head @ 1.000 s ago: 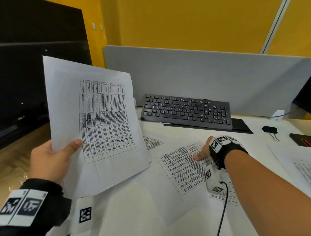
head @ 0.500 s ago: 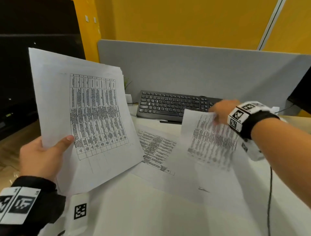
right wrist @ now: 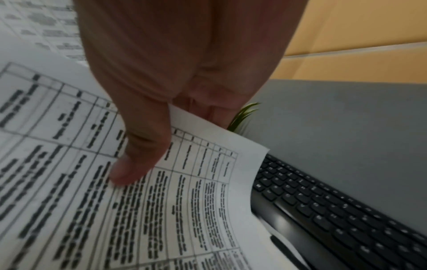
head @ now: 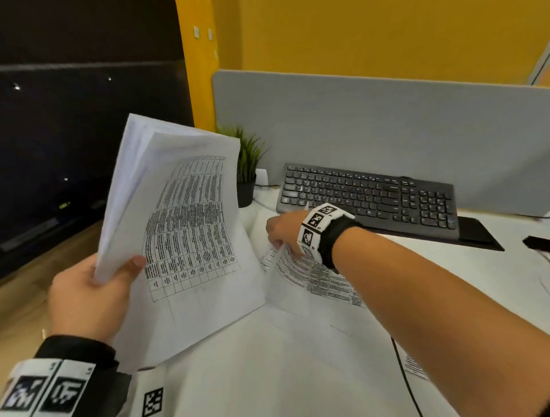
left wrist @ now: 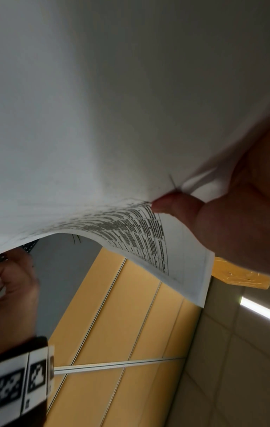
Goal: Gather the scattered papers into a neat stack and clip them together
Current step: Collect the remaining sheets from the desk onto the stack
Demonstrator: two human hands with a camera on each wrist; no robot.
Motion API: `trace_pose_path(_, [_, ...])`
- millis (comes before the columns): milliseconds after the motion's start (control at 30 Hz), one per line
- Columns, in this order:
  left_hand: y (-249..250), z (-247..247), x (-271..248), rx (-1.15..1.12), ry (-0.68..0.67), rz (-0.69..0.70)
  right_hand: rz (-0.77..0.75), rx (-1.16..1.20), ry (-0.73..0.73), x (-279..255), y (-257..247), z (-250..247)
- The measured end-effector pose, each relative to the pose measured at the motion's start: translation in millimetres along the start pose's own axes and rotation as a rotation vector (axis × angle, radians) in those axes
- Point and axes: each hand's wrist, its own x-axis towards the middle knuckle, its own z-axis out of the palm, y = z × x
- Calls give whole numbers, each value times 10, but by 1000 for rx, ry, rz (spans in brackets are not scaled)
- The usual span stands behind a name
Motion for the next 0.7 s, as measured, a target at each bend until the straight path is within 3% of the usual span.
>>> trace_pose_path(67, [-34,-24,39,-3,-27,-56,-83,49,-60,91,-75,52])
trace_pose_path(200, [-26,-28,78,-25,-57,-117,-60,176,-57,127,-65,154])
trace_pose_path(467, [124,47,-42,-97,76,-15,44,198,-136,152,57,226])
trace_pose_path(700, [174,40,-109,-116,82,2,33,125,-47,155,120,263])
